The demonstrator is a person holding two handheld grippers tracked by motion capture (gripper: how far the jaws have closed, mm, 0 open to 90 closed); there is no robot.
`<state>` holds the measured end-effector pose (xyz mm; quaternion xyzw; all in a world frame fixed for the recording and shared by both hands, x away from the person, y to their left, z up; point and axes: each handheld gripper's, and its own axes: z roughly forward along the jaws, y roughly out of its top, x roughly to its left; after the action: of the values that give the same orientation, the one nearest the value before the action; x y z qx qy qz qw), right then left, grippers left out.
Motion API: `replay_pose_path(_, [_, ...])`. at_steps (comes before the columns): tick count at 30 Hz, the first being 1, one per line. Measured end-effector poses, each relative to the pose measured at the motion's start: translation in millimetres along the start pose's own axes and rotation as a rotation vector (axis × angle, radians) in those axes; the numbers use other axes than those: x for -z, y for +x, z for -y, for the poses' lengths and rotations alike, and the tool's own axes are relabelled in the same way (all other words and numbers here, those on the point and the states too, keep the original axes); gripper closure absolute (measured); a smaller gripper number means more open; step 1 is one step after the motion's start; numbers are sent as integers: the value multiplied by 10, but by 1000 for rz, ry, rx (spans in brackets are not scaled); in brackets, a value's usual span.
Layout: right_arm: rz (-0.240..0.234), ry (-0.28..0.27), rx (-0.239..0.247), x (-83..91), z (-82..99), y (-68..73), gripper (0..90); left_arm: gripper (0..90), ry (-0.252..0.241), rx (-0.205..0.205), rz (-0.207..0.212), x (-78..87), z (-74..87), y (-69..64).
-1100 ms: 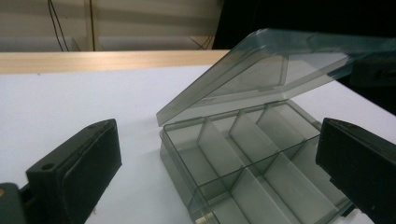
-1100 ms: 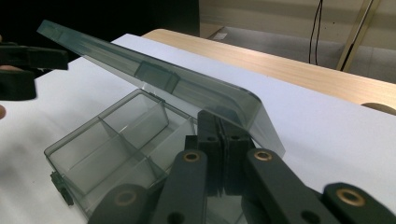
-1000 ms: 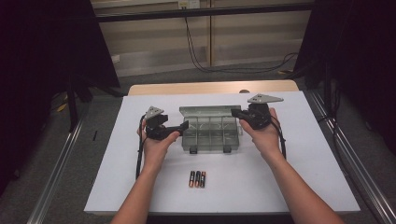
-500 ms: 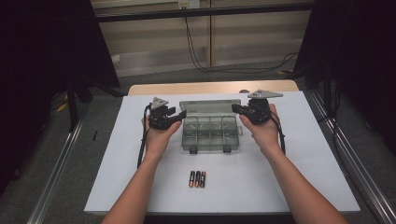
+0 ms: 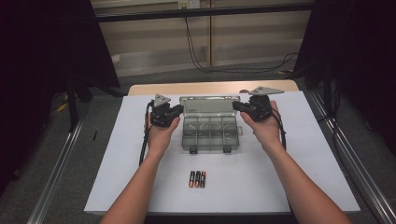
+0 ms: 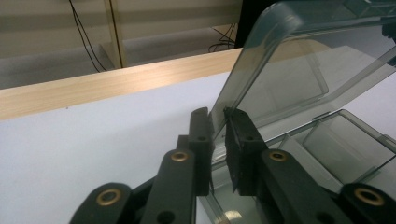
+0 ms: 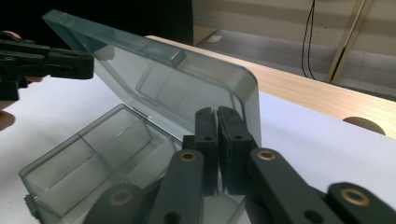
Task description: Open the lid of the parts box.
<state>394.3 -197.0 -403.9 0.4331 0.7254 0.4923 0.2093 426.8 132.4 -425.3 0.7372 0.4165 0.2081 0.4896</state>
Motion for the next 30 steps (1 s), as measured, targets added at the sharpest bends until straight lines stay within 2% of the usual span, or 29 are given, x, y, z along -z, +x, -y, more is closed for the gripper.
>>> replay_pose_path(6, [-60,-66,21,152,68,-57,689,838,-7,15,1,-15,-2,9])
replay_pose_path(7, [-58,-77,20,174,78,-67,636,839,-7,15,3,-17,-4,14])
replay_pose_path(8, [-52,-87,21,192,87,-81,539,839,-6,18,0,-18,-5,12])
replay_pose_path(9, [-23,-95,22,198,91,-91,355,839,-3,20,-2,-19,-7,11])
replay_pose_path(10, [61,-84,11,189,90,-96,142,839,-6,23,-3,-22,-7,10])
replay_pose_path(11, [101,-77,3,172,92,-104,46,839,-9,27,1,-26,-8,12])
replay_pose_path(13, [116,-72,-28,134,114,-128,39,840,-10,33,1,-26,-11,16])
replay_pose_path(15, [102,-65,-34,78,144,-136,54,840,-14,43,3,-30,-11,9])
replay_pose_path(17, [102,-48,-28,14,171,-123,118,841,-11,40,-2,-32,-12,14])
replay_pose_path(19, [100,-35,-21,-47,189,-106,237,841,-11,38,-4,-35,-14,16])
replay_pose_path(21, [143,-31,-9,-94,199,-83,370,841,-10,44,-4,-38,-17,16])
replay_pose_path(22, [153,-28,-21,-114,200,-86,452,841,-7,45,-7,-40,-20,20])
replay_pose_path(24, [148,-44,-45,-142,202,-102,558,842,-8,44,-2,-47,-22,30])
replay_pose_path(28, [166,-38,-67,-187,197,-106,732,842,-11,52,1,-63,-27,33])
replay_pose_path(30, [164,-39,-75,-201,199,-110,783,843,-12,45,-3,-74,-31,37])
